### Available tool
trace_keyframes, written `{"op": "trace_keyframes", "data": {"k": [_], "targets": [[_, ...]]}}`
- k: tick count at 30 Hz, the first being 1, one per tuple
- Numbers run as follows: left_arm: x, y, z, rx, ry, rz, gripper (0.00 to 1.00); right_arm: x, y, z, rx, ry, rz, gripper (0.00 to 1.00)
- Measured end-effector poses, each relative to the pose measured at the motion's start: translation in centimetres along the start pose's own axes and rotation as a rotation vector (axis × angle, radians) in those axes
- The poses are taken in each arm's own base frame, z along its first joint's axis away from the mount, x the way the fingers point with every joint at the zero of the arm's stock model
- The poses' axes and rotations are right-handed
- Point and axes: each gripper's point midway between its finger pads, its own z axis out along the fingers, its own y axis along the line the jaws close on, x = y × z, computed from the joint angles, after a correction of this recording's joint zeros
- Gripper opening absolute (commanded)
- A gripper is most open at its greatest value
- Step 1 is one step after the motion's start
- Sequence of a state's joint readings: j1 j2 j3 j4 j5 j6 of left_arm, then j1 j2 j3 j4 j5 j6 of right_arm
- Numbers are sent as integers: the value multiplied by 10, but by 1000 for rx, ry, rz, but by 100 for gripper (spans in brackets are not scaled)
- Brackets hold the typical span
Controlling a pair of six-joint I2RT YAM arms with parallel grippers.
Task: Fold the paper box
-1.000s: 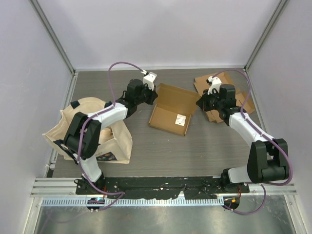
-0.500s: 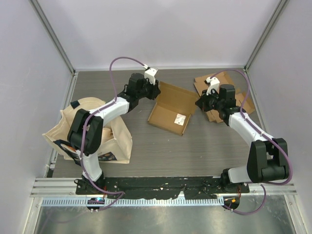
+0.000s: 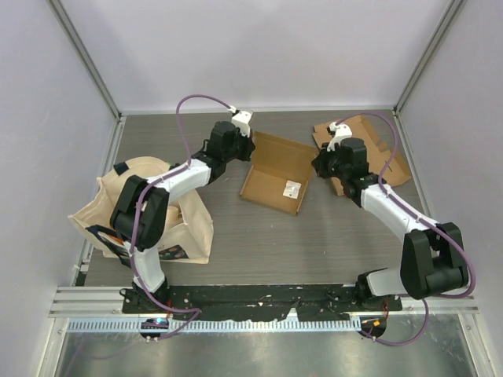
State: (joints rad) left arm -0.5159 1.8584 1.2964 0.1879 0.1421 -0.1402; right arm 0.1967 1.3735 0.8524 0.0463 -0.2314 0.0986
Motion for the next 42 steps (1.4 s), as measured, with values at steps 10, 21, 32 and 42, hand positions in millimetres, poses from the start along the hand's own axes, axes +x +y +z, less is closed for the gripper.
{"op": "trace_keyframes", "data": {"k": [10, 21, 32, 42], "targets": [[-8, 18, -1, -258, -123, -178, 0, -16, 30, 4, 303, -181, 97, 1], [18, -10, -16, -346, -192, -219, 0, 10, 13, -2, 438, -312, 130, 1], [32, -19, -30, -344, -233, -245, 0, 30, 25, -16, 410, -395, 141, 1], [55, -25, -46, -326, -232, -245, 0, 47, 32, -30, 358, -449, 136, 1]]}}
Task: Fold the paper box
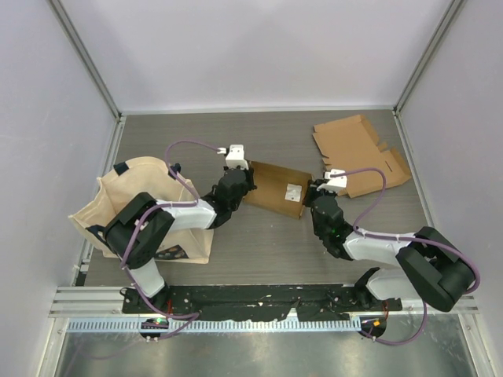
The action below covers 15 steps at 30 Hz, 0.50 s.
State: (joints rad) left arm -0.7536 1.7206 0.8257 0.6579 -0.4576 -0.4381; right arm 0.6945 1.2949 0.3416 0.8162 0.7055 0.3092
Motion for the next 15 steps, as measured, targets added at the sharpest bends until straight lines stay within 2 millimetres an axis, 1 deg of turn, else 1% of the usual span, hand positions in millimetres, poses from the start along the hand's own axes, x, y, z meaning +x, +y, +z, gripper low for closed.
{"op": "trace_keyframes", "data": {"k": [8, 15], "targets": [[9, -1, -9, 14, 2, 2, 0, 5, 0, -9, -14, -16, 8, 1], [24, 2, -18, 9, 18, 13, 0, 15, -1, -16, -28, -3, -2, 2]]}}
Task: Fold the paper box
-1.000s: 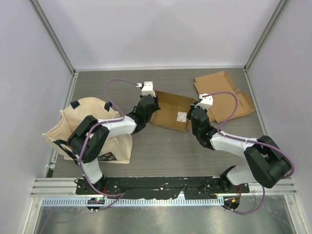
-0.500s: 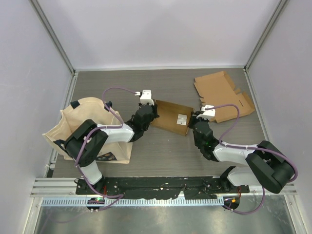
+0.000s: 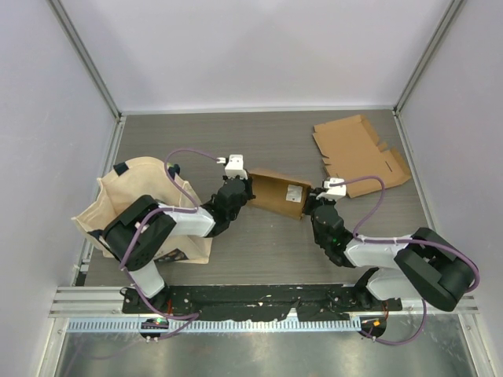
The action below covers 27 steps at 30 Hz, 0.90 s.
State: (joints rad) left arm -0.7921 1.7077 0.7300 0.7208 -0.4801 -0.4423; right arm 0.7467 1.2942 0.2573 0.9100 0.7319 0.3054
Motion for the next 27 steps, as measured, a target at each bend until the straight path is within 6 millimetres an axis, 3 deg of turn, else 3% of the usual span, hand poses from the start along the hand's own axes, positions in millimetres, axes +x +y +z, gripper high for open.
{"op": "trace_keyframes", "data": {"k": [7, 10, 11, 15, 19, 24, 27], "targets": [[9, 3, -5, -10, 12, 12, 0, 7, -5, -6, 3, 24, -7, 7], [10, 3, -5, -9, 12, 16, 0, 10, -7, -11, 6, 59, -2, 20], [10, 3, -5, -9, 13, 17, 0, 11, -8, -14, 6, 71, 8, 35], [14, 4, -5, -12, 20, 27, 0, 15, -9, -25, 33, 195, 7, 55], [16, 6, -4, -21, 23, 37, 0, 15, -4, -44, 24, 341, 38, 59], [17, 8, -4, -28, 23, 52, 0, 24, -6, -90, -25, 558, 62, 61], [19, 9, -4, -31, 27, 56, 0, 12, 4, -110, -89, 636, 93, 60]]}}
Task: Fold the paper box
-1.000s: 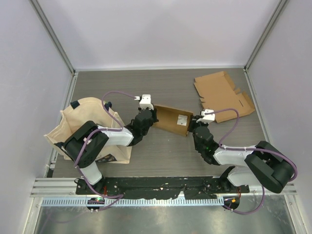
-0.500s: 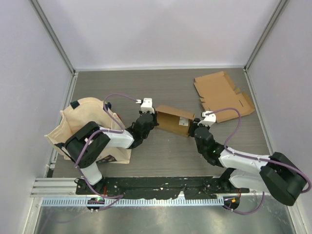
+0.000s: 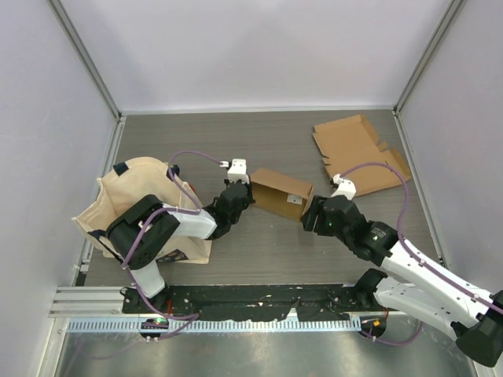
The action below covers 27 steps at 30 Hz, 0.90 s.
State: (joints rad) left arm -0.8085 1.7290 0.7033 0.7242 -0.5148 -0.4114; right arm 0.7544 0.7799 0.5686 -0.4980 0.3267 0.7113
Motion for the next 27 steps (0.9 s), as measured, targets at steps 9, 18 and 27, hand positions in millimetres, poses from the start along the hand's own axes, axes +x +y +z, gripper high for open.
{"op": "trace_keyframes", "data": {"k": [9, 18, 27], "targets": [[4, 0, 2, -7, 21, 19, 0, -119, 102, -14, -287, -51, 124, 55], [9, 3, 3, -33, 66, 50, 33, -83, 111, 117, -551, 169, 374, 38], [16, 10, -28, -51, 248, 60, 62, -71, 127, 128, -727, 186, 418, 37]]}}
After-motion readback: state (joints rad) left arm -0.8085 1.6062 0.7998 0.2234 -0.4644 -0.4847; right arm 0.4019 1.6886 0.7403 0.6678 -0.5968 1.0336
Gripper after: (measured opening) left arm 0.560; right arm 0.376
